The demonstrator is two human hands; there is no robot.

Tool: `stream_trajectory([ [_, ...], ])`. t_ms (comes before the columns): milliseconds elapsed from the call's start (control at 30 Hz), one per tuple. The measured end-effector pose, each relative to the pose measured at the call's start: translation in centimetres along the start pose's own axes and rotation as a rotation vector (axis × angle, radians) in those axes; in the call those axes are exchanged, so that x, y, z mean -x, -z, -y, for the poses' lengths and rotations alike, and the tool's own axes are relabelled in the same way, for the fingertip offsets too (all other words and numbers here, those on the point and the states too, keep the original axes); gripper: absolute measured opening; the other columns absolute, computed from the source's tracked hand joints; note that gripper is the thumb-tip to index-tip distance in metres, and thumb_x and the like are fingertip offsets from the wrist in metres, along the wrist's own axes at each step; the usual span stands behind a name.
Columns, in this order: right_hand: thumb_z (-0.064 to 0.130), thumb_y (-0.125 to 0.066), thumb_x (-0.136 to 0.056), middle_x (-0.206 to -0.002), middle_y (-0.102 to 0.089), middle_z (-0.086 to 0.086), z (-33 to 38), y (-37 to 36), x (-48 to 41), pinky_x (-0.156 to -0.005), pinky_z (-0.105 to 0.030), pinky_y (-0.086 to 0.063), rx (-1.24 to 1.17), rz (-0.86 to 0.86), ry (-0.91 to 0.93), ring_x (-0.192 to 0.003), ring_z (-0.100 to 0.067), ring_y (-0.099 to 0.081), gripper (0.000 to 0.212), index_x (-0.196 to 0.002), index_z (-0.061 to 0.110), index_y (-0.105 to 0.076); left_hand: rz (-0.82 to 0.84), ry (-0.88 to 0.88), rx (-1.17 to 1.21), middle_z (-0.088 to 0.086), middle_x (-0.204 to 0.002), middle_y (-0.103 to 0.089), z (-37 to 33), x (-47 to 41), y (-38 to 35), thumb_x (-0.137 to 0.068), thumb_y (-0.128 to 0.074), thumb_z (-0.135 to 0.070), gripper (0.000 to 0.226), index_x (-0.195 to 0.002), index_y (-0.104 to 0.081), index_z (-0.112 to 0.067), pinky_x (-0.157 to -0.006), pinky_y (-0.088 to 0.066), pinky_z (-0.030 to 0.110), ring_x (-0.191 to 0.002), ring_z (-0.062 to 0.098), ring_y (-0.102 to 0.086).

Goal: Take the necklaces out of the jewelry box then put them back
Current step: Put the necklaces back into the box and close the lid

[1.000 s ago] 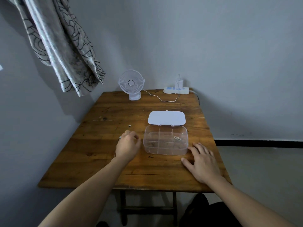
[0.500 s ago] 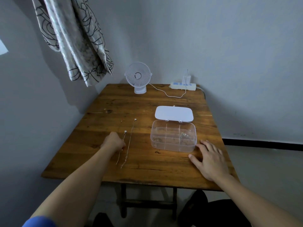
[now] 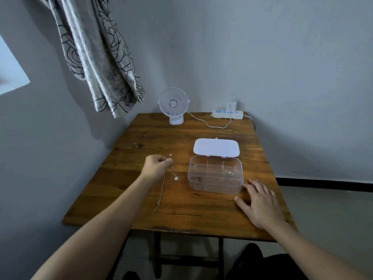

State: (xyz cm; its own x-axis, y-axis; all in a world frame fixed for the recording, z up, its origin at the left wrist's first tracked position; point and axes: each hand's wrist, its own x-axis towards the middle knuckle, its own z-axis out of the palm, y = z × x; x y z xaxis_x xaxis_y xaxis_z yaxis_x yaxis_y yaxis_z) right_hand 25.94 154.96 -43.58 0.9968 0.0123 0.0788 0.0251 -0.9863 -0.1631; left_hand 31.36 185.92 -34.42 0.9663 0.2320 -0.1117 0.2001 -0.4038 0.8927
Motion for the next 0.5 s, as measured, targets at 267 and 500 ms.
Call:
stream_trajectory([
  [267, 0.071, -0.030, -0.087, -0.152, -0.034, 0.001, 0.0, 0.3, 0.0, -0.115, -0.041, -0.022, -0.024, 0.005, 0.008, -0.142, -0.020, -0.024, 0.070, -0.141, 0.027, -0.038, 0.190, 0.070, 0.422, 0.017, -0.078, -0.071, -3.8, 2.0, -7.0, -0.094, -0.055, -0.009, 0.006, -0.093, -0.056, -0.003, -0.077, -0.058, 0.045, -0.080, 0.031, -0.071],
  [500, 0.073, -0.029, -0.086, -0.151, -0.036, -0.001, -0.4, -0.1, -0.2, -0.114, -0.042, -0.022, -0.045, -0.009, 0.016, -0.141, -0.021, -0.026, 0.072, -0.139, 0.026, -0.040, 0.204, 0.074, 0.228, 0.015, -0.079, -0.070, -3.9, 1.5, -12.4, -0.090, -0.061, -0.003, 0.002, -0.089, -0.062, -0.004, -0.071, -0.060, 0.041, -0.079, 0.028, -0.071],
])
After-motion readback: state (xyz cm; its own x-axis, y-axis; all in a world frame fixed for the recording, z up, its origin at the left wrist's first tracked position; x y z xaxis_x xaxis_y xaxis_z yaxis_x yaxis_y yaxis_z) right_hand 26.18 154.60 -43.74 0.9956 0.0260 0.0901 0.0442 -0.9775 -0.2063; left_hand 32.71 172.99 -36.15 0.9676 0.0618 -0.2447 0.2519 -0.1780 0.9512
